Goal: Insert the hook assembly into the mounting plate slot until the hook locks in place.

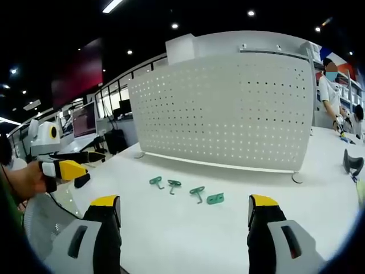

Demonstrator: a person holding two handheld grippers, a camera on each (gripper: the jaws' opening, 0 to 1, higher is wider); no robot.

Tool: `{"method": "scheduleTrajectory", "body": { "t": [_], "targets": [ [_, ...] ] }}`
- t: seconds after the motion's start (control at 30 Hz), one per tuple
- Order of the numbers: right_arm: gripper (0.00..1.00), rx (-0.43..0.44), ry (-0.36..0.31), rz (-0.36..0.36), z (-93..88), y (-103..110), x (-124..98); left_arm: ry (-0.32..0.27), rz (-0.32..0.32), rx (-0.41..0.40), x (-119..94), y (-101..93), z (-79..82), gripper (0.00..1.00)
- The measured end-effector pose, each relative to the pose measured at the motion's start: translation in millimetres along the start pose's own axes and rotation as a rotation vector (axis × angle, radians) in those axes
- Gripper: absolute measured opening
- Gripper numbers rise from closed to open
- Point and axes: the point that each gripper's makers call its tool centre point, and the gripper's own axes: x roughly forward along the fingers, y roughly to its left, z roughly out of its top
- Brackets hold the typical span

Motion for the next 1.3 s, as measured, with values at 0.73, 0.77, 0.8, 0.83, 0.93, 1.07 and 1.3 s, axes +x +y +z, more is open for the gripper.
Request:
{"method": "scheduleTrajectory", "body": {
  "t": [0.73,0.77,0.8,0.83,0.93,1.07,1.3],
  "targets": [
    [0.9,0.007,0.036,-0.004,-5.6,-6.9,8.8,0.015,-0.001,-0.009,2.9,1.7,-6.9,0.93],
    [0.9,0.008,0.039,-0.004,-5.9,-7.6,9.7,0.015,-0.001,-0.009,3.0,1.7,-7.1,0.93],
    [0.89,0.009,0.041,-0.005,-5.9,-8.4,10.7,0.016,-0.002,-0.01,3.2,1.7,-7.3,0.93],
    [0.89,0.01,0.044,-0.005,-5.8,-9.2,11.8,0.016,-0.003,-0.011,3.4,1.6,-7.5,0.93],
    [0.86,0.024,0.059,-0.005,-5.5,-12.2,15.6,0.017,-0.004,-0.012,3.5,1.5,-7.9,0.92],
    [0.82,0.037,0.078,0.0,-7.7,-14.5,20.6,0.016,-0.004,-0.013,3.2,2.0,-7.9,0.92],
    [0.8,0.042,0.113,-0.006,-15.0,-21.2,29.5,0.015,-0.002,-0.015,3.3,3.0,-8.1,0.92]
  ]
}}
